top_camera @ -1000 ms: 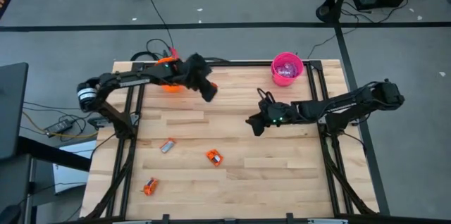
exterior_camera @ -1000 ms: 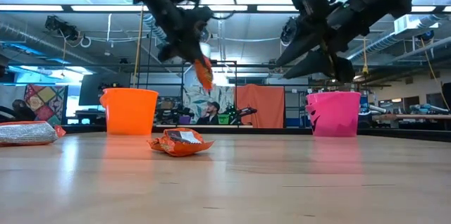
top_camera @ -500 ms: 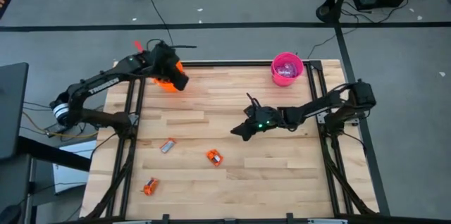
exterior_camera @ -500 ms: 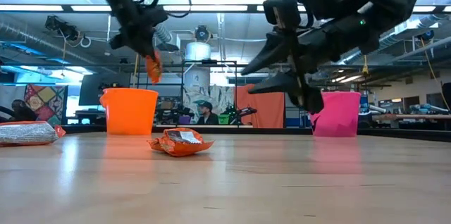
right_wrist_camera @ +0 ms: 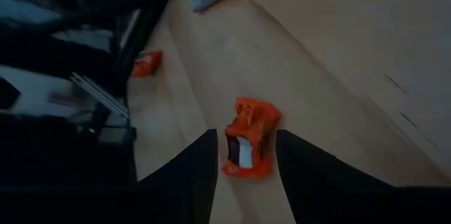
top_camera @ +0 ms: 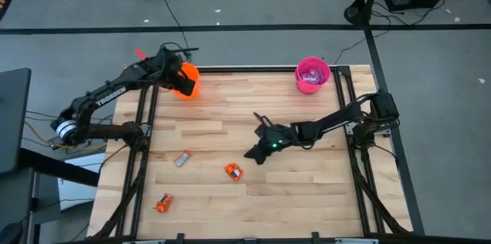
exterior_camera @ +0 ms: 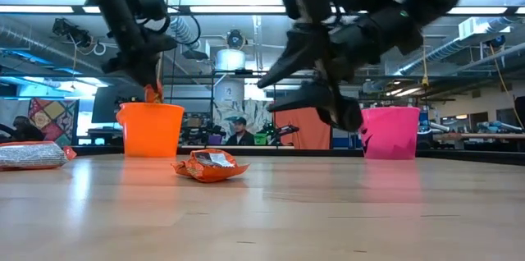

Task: Sort candy by brand, put in halloween buckets
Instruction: Put the orange chocolate bar into the orange bucket

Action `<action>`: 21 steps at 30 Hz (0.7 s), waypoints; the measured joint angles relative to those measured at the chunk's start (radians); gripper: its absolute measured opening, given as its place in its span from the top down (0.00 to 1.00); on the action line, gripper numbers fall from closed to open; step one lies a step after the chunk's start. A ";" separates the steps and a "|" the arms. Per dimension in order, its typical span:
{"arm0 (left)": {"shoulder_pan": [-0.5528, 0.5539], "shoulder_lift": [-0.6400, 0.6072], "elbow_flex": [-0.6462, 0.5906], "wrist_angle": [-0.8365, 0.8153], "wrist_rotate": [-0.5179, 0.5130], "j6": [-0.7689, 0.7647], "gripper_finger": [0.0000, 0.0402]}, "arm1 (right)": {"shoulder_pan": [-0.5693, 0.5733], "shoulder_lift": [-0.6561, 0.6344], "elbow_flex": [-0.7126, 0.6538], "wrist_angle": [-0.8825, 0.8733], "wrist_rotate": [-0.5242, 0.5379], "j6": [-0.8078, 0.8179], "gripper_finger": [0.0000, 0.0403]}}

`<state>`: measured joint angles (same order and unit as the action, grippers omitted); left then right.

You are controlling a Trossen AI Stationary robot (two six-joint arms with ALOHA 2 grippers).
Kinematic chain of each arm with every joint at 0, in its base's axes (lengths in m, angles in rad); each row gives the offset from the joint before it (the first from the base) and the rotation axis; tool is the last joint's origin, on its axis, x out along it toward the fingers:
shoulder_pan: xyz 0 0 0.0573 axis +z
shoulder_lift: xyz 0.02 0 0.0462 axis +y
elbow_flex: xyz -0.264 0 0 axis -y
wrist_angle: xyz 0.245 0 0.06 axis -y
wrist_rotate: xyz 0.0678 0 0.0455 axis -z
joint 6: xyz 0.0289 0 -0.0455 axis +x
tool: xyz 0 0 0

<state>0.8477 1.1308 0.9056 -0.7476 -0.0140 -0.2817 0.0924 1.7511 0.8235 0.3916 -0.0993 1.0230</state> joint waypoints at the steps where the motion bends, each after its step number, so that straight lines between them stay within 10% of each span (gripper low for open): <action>1: 0.013 0.001 -0.003 -0.005 0.000 0.000 0.96 | 0.000 0.001 0.026 -0.048 -0.003 -0.020 0.62; 12: 0.108 0.008 -0.007 -0.002 0.007 0.015 0.96 | -0.001 0.031 0.197 -0.162 0.031 -0.098 0.62; 21: 0.108 0.008 -0.007 0.003 -0.041 0.005 0.77 | 0.027 0.031 0.228 -0.217 0.107 -0.523 0.55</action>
<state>0.9562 1.1393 0.8982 -0.7441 -0.0547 -0.2768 0.1198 1.7824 1.0515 0.1742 0.0077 0.5002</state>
